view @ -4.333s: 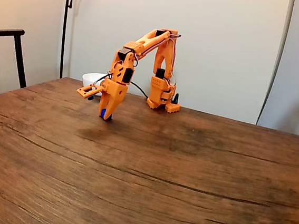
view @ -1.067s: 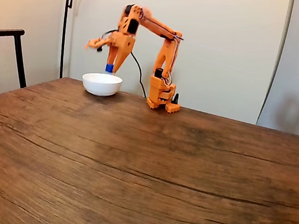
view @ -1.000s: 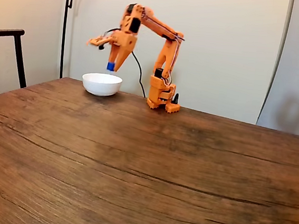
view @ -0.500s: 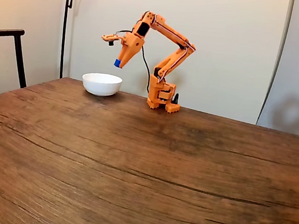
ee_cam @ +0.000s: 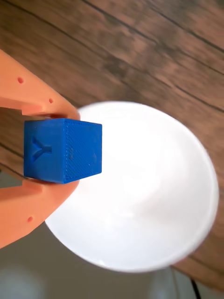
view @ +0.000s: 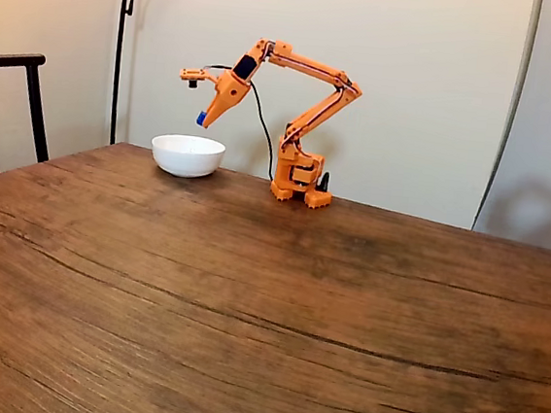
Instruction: Grasp the cube and drop it in the bowl
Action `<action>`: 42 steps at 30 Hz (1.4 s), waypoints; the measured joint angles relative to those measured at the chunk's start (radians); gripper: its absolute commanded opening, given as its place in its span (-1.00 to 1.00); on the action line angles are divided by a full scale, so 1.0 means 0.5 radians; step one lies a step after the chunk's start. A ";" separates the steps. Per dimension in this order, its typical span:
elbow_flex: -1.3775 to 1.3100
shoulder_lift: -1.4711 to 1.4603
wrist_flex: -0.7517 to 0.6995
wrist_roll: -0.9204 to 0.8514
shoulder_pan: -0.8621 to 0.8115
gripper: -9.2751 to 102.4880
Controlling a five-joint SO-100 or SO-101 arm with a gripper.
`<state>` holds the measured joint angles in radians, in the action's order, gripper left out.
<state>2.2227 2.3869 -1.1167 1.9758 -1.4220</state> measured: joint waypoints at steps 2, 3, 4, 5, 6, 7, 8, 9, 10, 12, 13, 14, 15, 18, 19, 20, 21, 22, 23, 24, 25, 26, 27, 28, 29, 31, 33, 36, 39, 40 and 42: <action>0.000 0.000 0.074 0.018 -0.077 -0.77; 0.000 0.000 0.110 0.037 -0.117 -0.77; 0.000 0.000 0.147 0.058 -0.144 -0.77; 0.003 0.000 0.187 0.077 -0.166 -0.77; 0.012 0.000 0.215 0.086 -0.187 -0.77; 0.025 0.000 0.252 0.092 -0.218 -0.77; 0.049 0.000 0.285 0.092 -0.261 -0.77; 0.083 0.000 0.328 0.092 -0.301 -0.77; 0.123 0.000 0.371 0.092 -0.319 -0.77; 0.209 0.000 0.491 0.092 -0.328 -0.77; 0.258 0.000 0.558 0.092 -0.331 -0.77; 0.310 0.000 0.635 0.092 -0.341 -0.77; 0.365 0.000 0.718 0.092 -0.350 -0.77; 0.546 0.000 0.960 0.058 -0.362 -0.77; 0.604 0.000 1.025 0.040 -0.359 -0.77; 0.657 0.000 1.086 0.028 -0.359 -0.77; 0.709 0.000 1.141 0.021 -0.362 -0.76; 0.755 0.000 1.181 0.021 -0.362 -0.76; 0.798 0.000 1.221 0.021 -0.362 -0.75; 0.834 0.000 1.255 0.021 -0.362 -0.75; 0.862 0.000 1.282 0.021 -0.362 -0.74; 0.881 0.000 1.307 0.021 -0.362 -0.71; 0.893 0.000 1.328 0.021 -0.362 -0.64; 0.902 0.000 1.341 0.021 -0.362 -0.55; 0.908 0.000 1.350 0.021 -0.362 -0.45; 0.908 0.000 1.350 0.021 -0.362 -0.29; 0.908 0.000 1.350 0.021 -0.350 -0.21; 0.908 0.000 1.350 -0.025 -0.334 -0.17; 0.908 0.000 1.350 -0.089 -0.301 -0.17; 0.908 0.000 1.350 -0.098 -0.282 -0.18; 0.908 0.000 1.350 -0.132 -0.242 -0.18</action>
<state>2.6768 2.3869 -0.4418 1.9098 -1.5432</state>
